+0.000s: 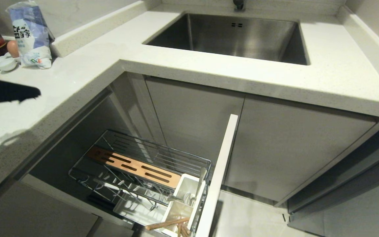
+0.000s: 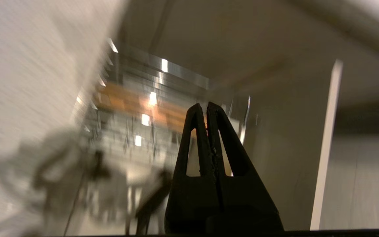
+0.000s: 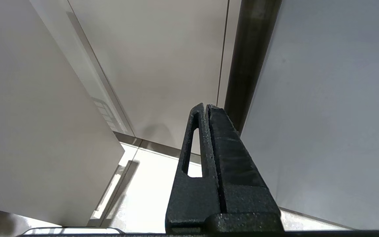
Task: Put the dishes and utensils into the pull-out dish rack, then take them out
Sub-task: Take the spoon out of the cupboard
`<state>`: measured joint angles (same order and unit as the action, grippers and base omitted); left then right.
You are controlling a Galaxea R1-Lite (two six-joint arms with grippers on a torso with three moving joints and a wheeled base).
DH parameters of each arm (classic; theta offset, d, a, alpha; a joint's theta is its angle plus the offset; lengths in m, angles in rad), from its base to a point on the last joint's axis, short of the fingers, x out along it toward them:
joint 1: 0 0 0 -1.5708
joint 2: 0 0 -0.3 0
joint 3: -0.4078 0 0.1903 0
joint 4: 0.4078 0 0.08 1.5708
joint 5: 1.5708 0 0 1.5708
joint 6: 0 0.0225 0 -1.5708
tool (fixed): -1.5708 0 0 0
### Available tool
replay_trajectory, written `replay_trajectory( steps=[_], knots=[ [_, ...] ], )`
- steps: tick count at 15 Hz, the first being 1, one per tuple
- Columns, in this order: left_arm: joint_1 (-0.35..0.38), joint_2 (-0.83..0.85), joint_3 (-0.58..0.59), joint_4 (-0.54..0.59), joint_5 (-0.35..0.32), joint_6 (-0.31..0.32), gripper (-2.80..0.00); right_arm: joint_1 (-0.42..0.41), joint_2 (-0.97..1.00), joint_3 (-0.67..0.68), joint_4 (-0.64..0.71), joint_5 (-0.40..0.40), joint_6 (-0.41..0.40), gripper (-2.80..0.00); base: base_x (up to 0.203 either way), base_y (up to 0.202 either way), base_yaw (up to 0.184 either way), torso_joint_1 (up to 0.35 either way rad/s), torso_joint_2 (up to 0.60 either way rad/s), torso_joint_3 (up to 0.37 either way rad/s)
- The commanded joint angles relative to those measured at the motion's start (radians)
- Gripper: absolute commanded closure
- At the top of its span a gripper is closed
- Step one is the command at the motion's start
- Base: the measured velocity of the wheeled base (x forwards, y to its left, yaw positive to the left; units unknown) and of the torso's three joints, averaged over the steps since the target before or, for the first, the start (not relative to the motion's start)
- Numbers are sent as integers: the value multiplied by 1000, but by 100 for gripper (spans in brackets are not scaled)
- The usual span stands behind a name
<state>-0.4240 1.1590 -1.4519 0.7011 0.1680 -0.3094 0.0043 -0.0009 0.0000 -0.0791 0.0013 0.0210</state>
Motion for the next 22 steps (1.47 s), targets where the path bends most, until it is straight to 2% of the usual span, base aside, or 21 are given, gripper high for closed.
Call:
replay_trajectory(
  steps=[1, 4, 7, 10, 13, 14, 17, 22],
  knots=[
    [-81, 132, -1, 168, 4, -17, 0, 0, -1, 26, -1, 0, 0, 0, 0, 0, 0, 0, 0, 0],
    [-119, 234, 0, 310, 0, -23, 0, 0, -1, 26, -1, 0, 0, 0, 0, 0, 0, 0, 0, 0],
    [-188, 281, 57, 318, 0, -26, 0, 0, -1, 26, -1, 0, 0, 0, 0, 0, 0, 0, 0, 0],
    [-278, 317, 181, 176, 16, -55, 0, 0, -1, 26, -1, 0, 0, 0, 0, 0, 0, 0, 0, 0],
    [-371, 420, 315, -19, 126, -97, 0, 0, -1, 26, -1, 0, 0, 0, 0, 0, 0, 0, 0, 0],
    [-403, 454, 351, -63, 175, -113, -280, 0, -1, 26, -1, 0, -1, 0, 0, 0, 0, 0, 0, 0],
    [-441, 531, 423, -235, 222, -124, -280, 0, -1, 26, -1, 0, -1, 0, 0, 0, 0, 0, 0, 0],
    [-450, 590, 439, -309, 218, -153, -280, 0, -1, 26, -1, 0, 0, 0, 0, 0, 0, 0, 0, 0]
  ],
)
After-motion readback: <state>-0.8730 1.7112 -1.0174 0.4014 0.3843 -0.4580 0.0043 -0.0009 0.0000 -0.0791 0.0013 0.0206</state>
